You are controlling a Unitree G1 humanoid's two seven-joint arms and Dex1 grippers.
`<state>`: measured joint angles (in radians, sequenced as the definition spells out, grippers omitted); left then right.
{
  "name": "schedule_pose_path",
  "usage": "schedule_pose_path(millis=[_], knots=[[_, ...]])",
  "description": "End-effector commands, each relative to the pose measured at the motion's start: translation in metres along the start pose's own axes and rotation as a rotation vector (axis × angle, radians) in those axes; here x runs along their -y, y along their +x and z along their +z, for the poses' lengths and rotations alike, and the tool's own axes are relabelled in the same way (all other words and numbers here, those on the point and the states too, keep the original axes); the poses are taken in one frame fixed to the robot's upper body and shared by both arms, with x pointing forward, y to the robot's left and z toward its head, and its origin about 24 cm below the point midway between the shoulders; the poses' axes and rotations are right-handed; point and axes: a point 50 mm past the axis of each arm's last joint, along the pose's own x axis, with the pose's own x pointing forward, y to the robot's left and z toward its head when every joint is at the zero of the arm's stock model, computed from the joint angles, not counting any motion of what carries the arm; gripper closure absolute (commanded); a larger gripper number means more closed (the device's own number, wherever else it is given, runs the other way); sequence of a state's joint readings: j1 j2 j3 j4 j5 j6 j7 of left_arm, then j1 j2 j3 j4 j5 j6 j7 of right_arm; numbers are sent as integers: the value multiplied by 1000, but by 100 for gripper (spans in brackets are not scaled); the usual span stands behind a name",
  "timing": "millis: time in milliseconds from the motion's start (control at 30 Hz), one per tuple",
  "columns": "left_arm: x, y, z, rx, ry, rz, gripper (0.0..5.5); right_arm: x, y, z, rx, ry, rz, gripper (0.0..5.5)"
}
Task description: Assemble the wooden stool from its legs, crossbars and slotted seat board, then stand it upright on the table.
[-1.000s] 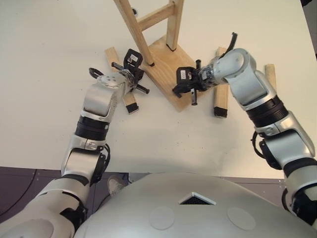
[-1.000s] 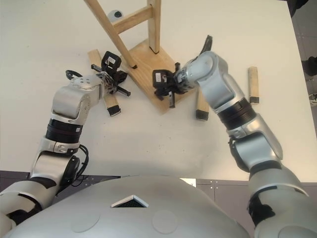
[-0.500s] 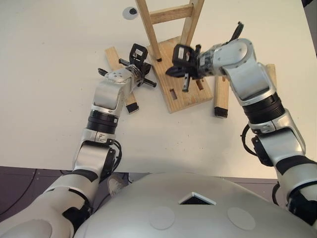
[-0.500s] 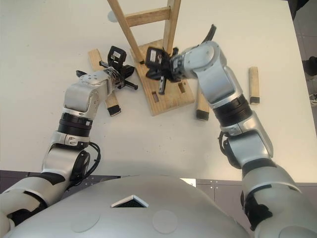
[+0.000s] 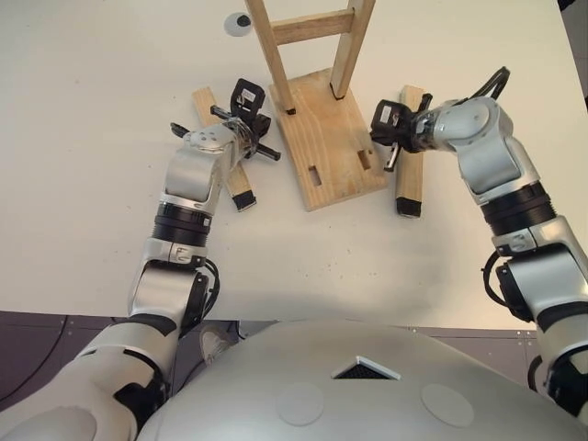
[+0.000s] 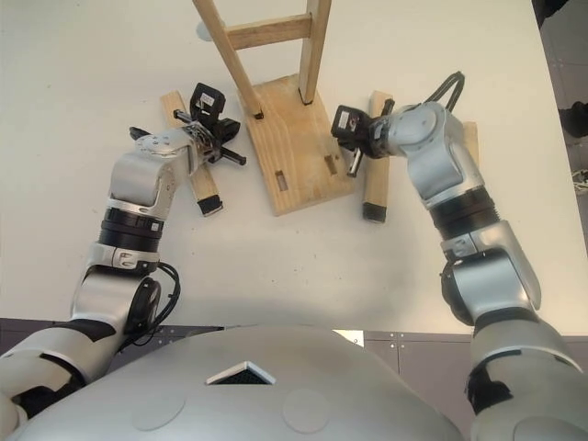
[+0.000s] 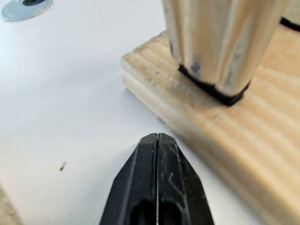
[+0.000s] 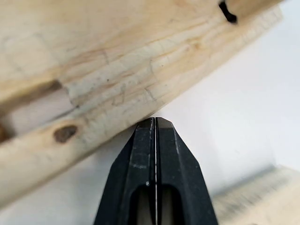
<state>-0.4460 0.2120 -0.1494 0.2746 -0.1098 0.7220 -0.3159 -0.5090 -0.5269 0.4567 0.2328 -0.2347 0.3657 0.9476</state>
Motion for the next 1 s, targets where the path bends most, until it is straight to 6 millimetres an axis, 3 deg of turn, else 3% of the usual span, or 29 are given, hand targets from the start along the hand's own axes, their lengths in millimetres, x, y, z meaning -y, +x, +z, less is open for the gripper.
schedule_pose_path(millis=[33,167,233,333,400,467,600,700,933,1000], knots=[[4,12,6,6,-50,-44,550,-7,-2,7,17,-5,8,548],[-1,20,10,14,-54,-37,550,0,-2,6,15,38,-85,548],[-7,16,11,27,-44,-23,550,15,-10,7,56,76,-233,548],[-37,-1,20,149,-75,100,550,52,-44,4,203,293,-641,502],[-55,-16,25,228,-97,192,550,57,-65,-11,242,427,-805,468],[-63,-26,25,275,-113,246,550,55,-73,-27,231,504,-882,442],[-71,-48,25,357,-132,362,550,51,-83,-61,179,643,-925,364],[-78,-58,8,403,-211,445,550,44,-90,-77,104,661,-919,312],[-60,-76,-12,465,-334,556,550,35,-112,-98,11,679,-778,188],[-62,-87,-15,486,-359,596,550,32,-122,-105,-19,712,-785,182]])
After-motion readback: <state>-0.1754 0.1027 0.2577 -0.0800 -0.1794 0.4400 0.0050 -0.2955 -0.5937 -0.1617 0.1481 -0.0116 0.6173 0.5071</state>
